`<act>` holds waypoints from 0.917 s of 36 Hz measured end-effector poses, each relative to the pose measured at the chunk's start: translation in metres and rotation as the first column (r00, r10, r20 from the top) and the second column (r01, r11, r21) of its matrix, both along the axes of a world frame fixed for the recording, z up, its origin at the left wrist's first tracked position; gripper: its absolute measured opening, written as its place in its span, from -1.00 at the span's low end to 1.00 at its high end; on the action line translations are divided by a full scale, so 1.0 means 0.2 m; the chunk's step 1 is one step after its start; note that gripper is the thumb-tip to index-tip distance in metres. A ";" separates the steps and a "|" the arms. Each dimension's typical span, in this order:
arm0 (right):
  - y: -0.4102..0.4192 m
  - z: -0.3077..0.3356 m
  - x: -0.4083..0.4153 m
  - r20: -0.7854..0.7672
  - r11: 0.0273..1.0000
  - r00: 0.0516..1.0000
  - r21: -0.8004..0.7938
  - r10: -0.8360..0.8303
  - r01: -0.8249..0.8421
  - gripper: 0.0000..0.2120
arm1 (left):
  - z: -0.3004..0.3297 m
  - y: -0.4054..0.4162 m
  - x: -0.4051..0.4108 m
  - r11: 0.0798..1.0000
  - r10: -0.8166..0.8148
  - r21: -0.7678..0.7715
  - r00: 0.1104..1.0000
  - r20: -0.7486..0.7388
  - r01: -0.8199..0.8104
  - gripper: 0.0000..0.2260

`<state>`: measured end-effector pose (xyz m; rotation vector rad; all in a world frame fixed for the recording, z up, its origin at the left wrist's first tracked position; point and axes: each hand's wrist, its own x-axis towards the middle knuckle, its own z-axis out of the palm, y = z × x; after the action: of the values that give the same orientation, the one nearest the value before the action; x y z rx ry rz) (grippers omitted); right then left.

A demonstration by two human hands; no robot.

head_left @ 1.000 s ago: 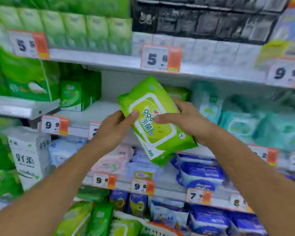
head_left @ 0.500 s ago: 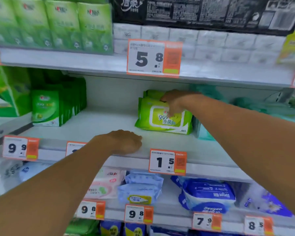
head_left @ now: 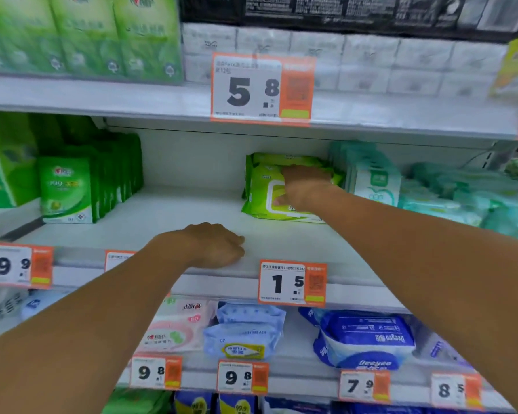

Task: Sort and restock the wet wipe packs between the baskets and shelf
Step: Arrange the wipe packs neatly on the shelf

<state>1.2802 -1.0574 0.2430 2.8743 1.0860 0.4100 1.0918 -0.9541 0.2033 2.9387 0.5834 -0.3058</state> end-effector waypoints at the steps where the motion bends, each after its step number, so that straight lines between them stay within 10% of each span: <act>1: -0.01 0.01 0.00 -0.021 1.000 0.999 0.011 0.027 -0.027 -0.25 | 0.01 0.00 0.00 1.000 -0.001 0.000 1.000 0.006 0.001 -0.56; 5: -0.07 0.01 -0.03 -0.032 0.995 0.996 0.066 0.078 -0.075 -0.41 | 0.00 -0.02 -0.02 0.999 0.028 -0.017 0.998 0.063 -0.027 -0.57; 8: -0.15 -0.05 -0.21 0.127 0.943 0.982 0.284 0.139 -0.170 -0.53 | -0.05 -0.06 -0.10 1.000 0.010 0.018 0.927 0.374 -0.018 -0.66; 12: -0.35 -0.34 -0.68 0.254 0.441 0.913 0.813 0.321 -0.381 -0.77 | -0.24 -0.26 -0.36 0.995 -0.103 0.089 0.443 0.891 0.051 -0.70; 14: -0.42 -0.62 -0.93 0.107 0.320 0.900 0.911 0.422 -0.258 -0.88 | -0.46 -0.35 -0.55 0.998 -0.023 -0.001 0.380 0.925 0.064 -0.81; 17: -0.51 -1.19 -1.19 -0.361 0.619 0.812 0.786 0.459 0.000 -0.90 | -0.94 -0.44 -0.83 0.967 0.236 -0.247 0.613 0.754 -0.069 -0.81; 21: -0.72 -1.73 -1.42 -0.734 0.966 0.646 0.257 0.209 -0.020 -0.42 | -1.44 -0.57 -1.22 0.915 0.354 -0.302 0.889 0.291 -0.266 -0.57; 26: -0.72 -1.85 -1.55 -0.867 0.919 0.494 0.247 0.069 0.306 -0.25 | -1.66 -0.59 -1.46 0.783 0.560 -0.449 0.802 0.208 -0.431 -0.48; 30: -0.61 -1.88 -1.53 -0.998 0.817 0.059 0.031 -0.003 0.575 0.14 | -1.70 -0.55 -1.46 0.667 0.630 -0.575 0.771 0.094 -0.474 -0.39; 33: -0.54 -1.91 -1.50 -0.995 0.764 -0.095 -0.072 -0.014 0.642 0.28 | -1.72 -0.54 -1.45 0.564 0.649 -0.671 0.760 0.000 -0.481 -0.36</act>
<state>0.9798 -1.1645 -0.1383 3.3676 -0.1455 -2.1092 0.8021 -1.0622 -0.1409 1.9369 1.0950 -0.0289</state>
